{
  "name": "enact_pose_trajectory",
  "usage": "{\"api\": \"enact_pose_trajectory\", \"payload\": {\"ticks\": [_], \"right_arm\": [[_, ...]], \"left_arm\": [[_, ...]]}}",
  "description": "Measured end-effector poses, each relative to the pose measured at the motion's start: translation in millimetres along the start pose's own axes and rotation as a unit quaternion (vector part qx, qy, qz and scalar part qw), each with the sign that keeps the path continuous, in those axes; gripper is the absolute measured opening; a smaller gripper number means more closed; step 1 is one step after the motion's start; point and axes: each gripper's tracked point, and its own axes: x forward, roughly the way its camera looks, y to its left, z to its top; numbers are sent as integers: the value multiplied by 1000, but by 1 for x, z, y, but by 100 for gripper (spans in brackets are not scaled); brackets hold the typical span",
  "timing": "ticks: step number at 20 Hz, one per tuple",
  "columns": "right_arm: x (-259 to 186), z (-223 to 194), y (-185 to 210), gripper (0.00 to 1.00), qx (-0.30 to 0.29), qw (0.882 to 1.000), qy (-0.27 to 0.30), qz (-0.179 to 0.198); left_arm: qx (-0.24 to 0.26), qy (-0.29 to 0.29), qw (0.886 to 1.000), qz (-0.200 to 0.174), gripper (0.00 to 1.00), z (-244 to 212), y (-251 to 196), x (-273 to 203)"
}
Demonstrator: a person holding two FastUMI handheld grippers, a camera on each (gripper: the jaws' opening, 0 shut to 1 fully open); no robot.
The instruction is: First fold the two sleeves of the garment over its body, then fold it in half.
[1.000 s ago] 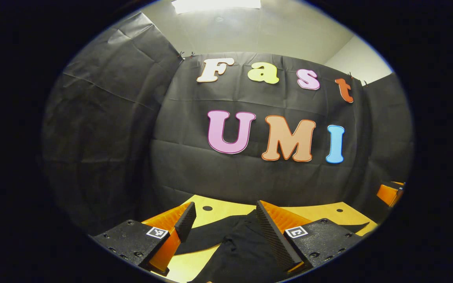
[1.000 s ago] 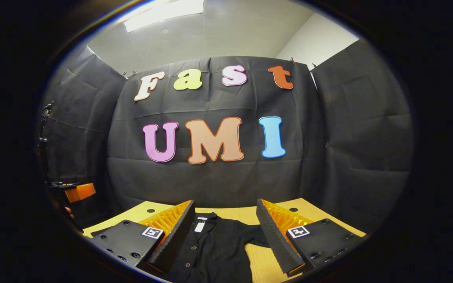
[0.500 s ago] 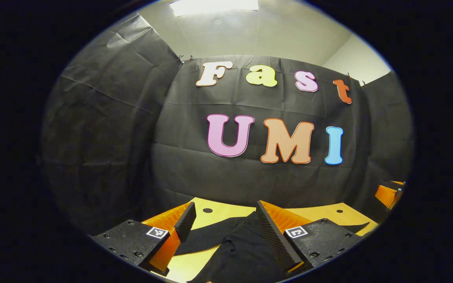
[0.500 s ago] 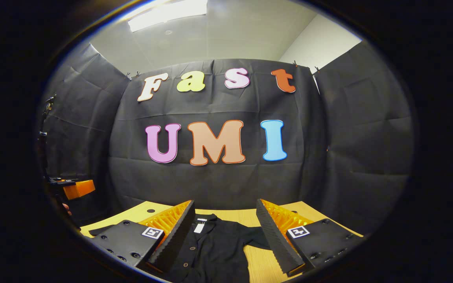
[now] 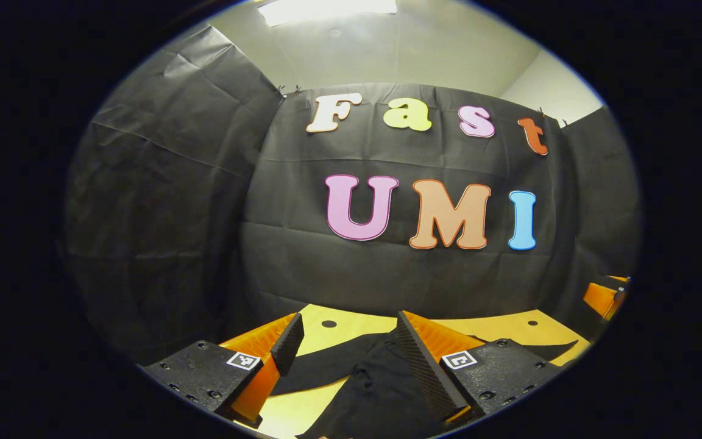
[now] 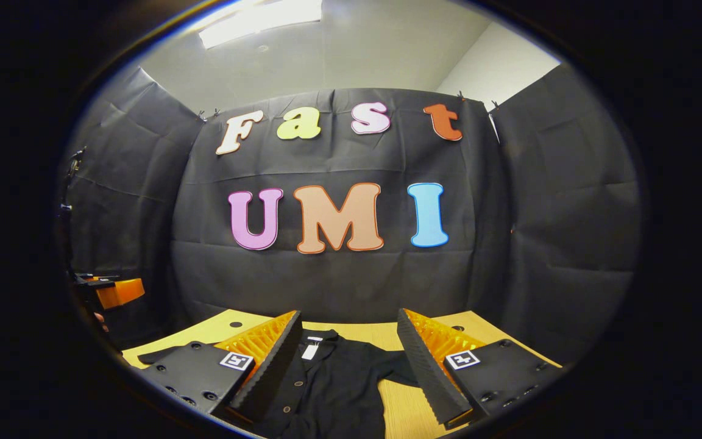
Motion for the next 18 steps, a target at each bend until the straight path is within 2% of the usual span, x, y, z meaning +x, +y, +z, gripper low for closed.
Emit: {"api": "enact_pose_trajectory", "payload": {"ticks": [11,18], "right_arm": [[-1,0,-10,98,2,1000,-2,-15],[7,3,-49,100,-16,999,-6,-47]], "left_arm": [[3,-1,1000,-3,92,2,-2,1],[2,7,1000,4,92,-3,2,1]]}}
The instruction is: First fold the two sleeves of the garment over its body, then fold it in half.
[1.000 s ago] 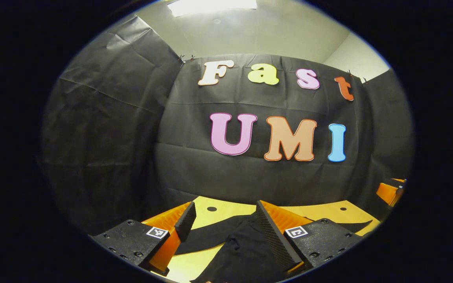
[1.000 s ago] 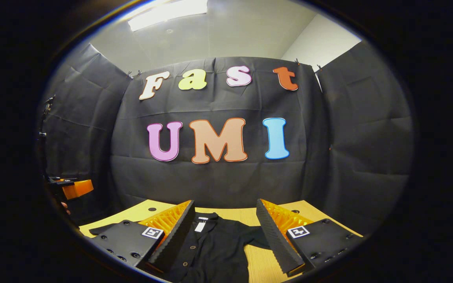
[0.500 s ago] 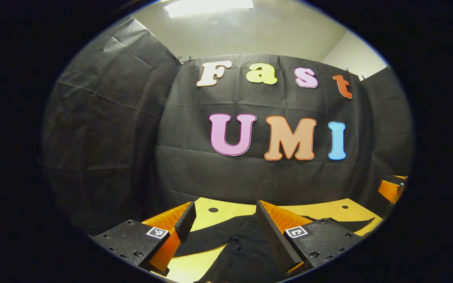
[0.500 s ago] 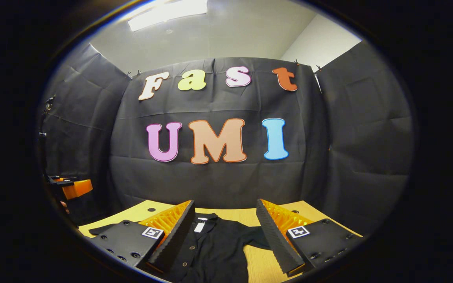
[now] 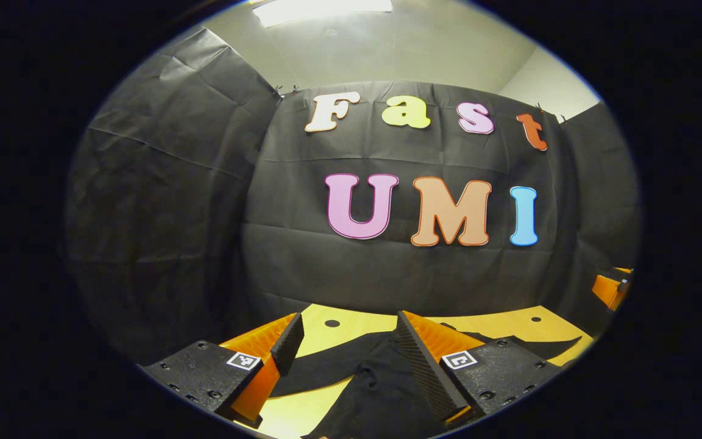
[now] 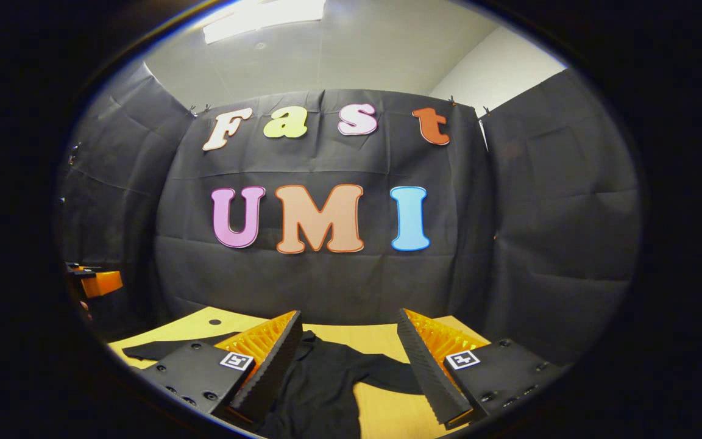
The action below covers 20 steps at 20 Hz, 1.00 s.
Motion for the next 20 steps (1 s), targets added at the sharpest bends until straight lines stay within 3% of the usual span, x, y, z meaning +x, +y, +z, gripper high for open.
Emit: {"api": "enact_pose_trajectory", "payload": {"ticks": [9,20], "right_arm": [[39,-24,-100,98,-18,996,22,-87],[94,-91,-209,98,0,983,102,-150]], "left_arm": [[16,-1,1000,22,92,2,1,1],[28,12,997,68,92,-5,13,-2]]}}
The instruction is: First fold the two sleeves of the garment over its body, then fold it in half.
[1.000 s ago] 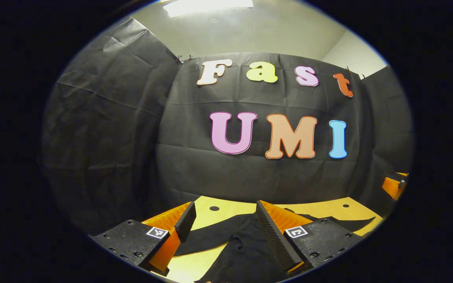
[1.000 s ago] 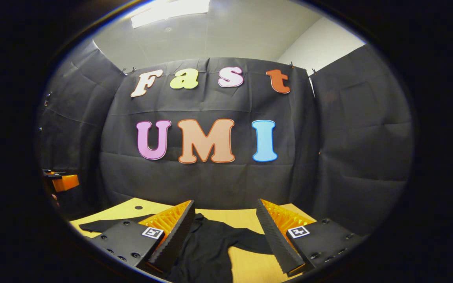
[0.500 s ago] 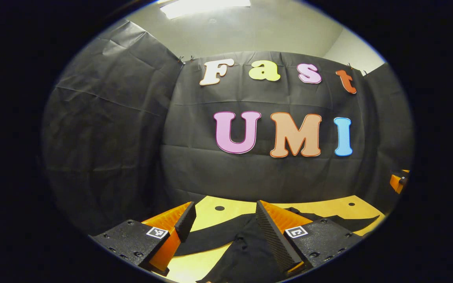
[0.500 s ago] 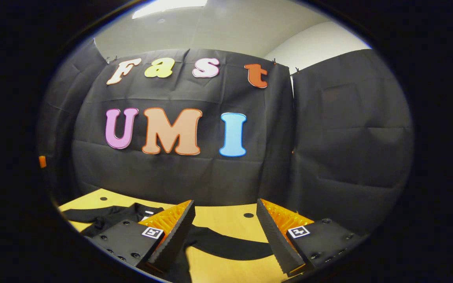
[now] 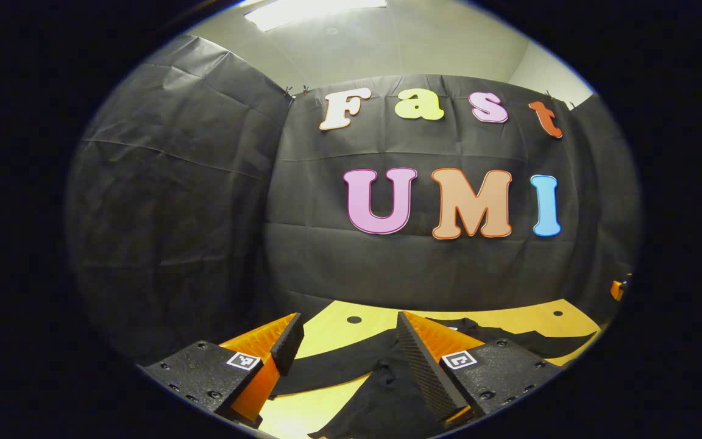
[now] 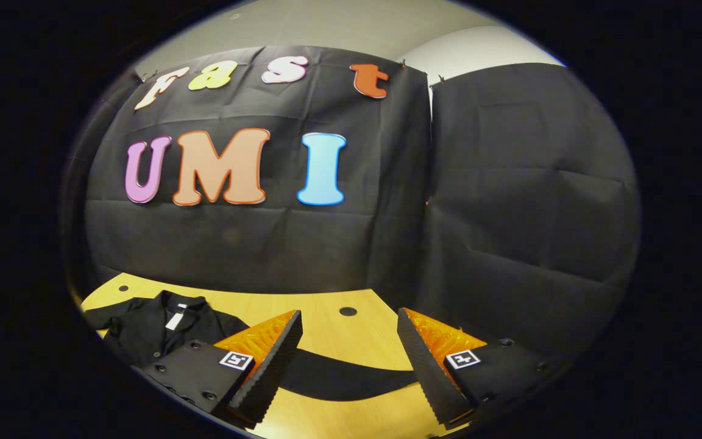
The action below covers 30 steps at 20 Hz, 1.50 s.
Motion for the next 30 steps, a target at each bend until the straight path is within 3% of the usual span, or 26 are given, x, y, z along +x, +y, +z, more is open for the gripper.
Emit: {"api": "enact_pose_trajectory", "payload": {"ticks": [7,14,21,30], "right_arm": [[61,-49,-27,99,6,997,71,-13],[99,-117,-44,99,37,985,168,-33],[109,-185,-54,100,31,961,273,-37],[115,-220,-58,100,1,946,322,-39]], "left_arm": [[16,1,1000,27,92,4,10,-8],[21,2,999,42,92,6,18,-9],[19,5,999,47,92,8,21,-13],[21,4,998,62,92,7,35,-29]]}}
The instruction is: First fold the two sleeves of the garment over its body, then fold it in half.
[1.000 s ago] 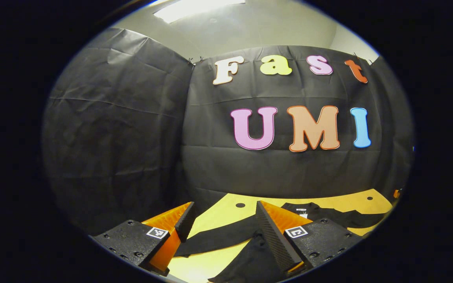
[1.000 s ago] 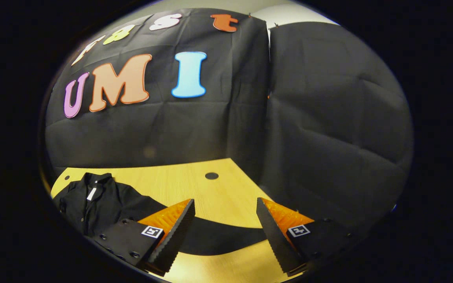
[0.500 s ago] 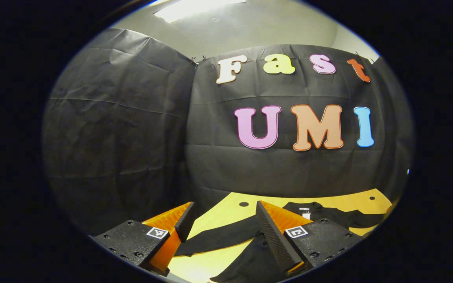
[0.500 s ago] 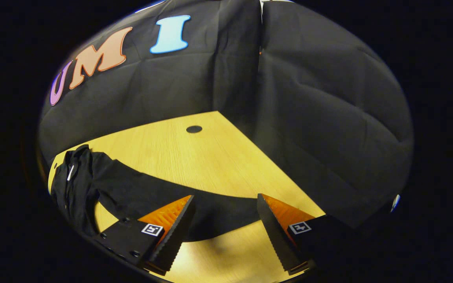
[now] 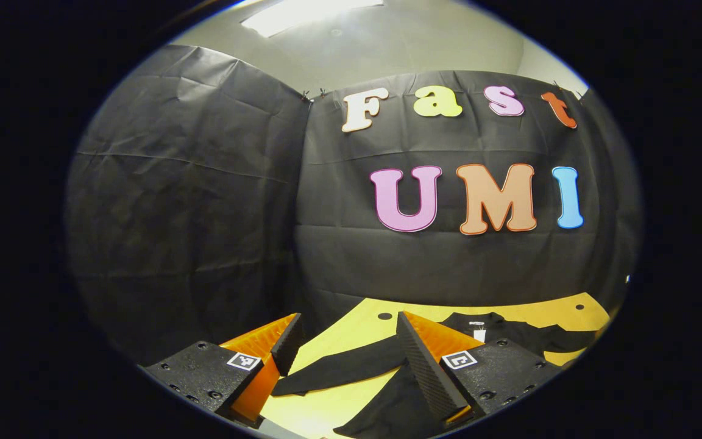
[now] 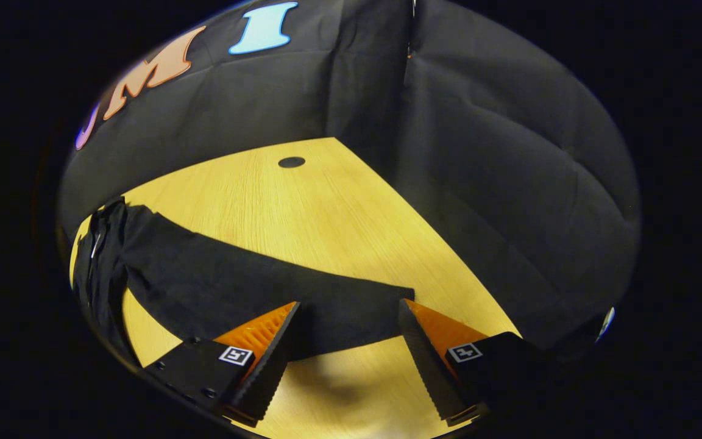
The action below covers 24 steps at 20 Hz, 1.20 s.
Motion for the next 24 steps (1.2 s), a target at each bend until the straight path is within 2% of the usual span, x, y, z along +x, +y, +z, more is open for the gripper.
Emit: {"api": "enact_pose_trajectory", "payload": {"ticks": [3,7,9,11,12,13,14,15,16,20,24], "right_arm": [[3,-3,-1,99,-3,1000,-2,0],[3,-5,0,96,33,999,-1,15],[4,-6,1,96,31,999,0,17],[3,-9,6,86,19,1000,-2,17],[3,-9,10,71,13,1000,-5,18],[2,-10,12,67,7,1000,-7,15],[1,-9,14,54,4,1000,-9,15],[1,-10,17,51,3,1000,-8,14],[1,-10,19,41,4,1000,-5,18],[-1,-10,24,23,6,1000,7,17],[-4,-9,23,14,-20,1000,10,-1]], "left_arm": [[2,-2,1000,4,92,1,4,-5],[3,-2,1000,1,92,-1,3,-9],[1,0,1000,-1,92,-2,2,-10],[-5,3,1000,-2,92,-4,2,-10],[-8,7,1000,-3,92,-7,1,-10],[-10,10,1000,-4,92,-8,0,-11],[-12,11,1000,-6,92,-9,0,-13],[-12,10,1000,-8,92,-9,0,-14],[-10,10,1000,-9,92,-9,-1,-13],[-14,15,1000,-13,92,-13,1,-12],[-15,14,1000,-14,92,-14,6,-9]]}}
